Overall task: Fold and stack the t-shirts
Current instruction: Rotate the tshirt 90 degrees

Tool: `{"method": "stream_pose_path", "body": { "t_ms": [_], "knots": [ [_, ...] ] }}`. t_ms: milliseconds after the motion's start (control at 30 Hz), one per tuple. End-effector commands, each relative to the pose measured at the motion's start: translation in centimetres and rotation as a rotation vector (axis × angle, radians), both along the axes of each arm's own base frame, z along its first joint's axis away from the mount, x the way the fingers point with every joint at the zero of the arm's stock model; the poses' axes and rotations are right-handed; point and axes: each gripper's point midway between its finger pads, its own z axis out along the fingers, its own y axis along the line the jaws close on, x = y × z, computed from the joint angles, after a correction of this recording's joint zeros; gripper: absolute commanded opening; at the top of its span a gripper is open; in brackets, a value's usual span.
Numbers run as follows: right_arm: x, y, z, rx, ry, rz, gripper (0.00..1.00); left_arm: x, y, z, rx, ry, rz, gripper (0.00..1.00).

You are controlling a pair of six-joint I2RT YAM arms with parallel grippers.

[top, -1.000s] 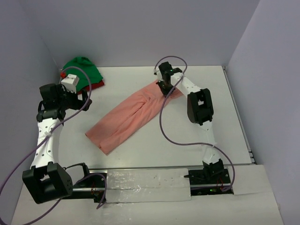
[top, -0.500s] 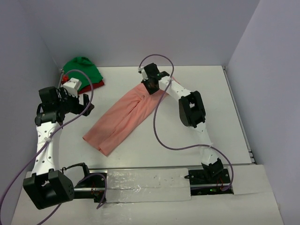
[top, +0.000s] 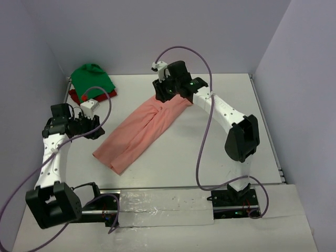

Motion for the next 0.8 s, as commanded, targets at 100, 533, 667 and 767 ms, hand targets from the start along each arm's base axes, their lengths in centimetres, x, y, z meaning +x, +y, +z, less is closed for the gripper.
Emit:
{"method": "stream_pose_path", "body": {
  "t_ms": [100,533,667,767],
  "knots": [
    [-1.0,-5.6,6.2,-0.020,-0.160,-0.118,0.46,-3.4,-0.1,-7.2,0.022,0.285,-0.175,0.00],
    [-1.6,-17.7,13.0,0.101,-0.152,-0.362,0.47,-5.7,-2.4,-14.3,0.132,0.560,-0.449,0.00],
    [-3.0,-19.9,15.3,0.107,-0.202,-0.405,0.47,-5.5,-3.7,-16.2,0.204,0.610,-0.511,0.00],
    [-4.0,-21.3,17.1,0.104,-0.245,-0.437,0.47,-6.0,-4.7,-18.0,0.268,0.671,-0.563,0.00]
  ]
}}
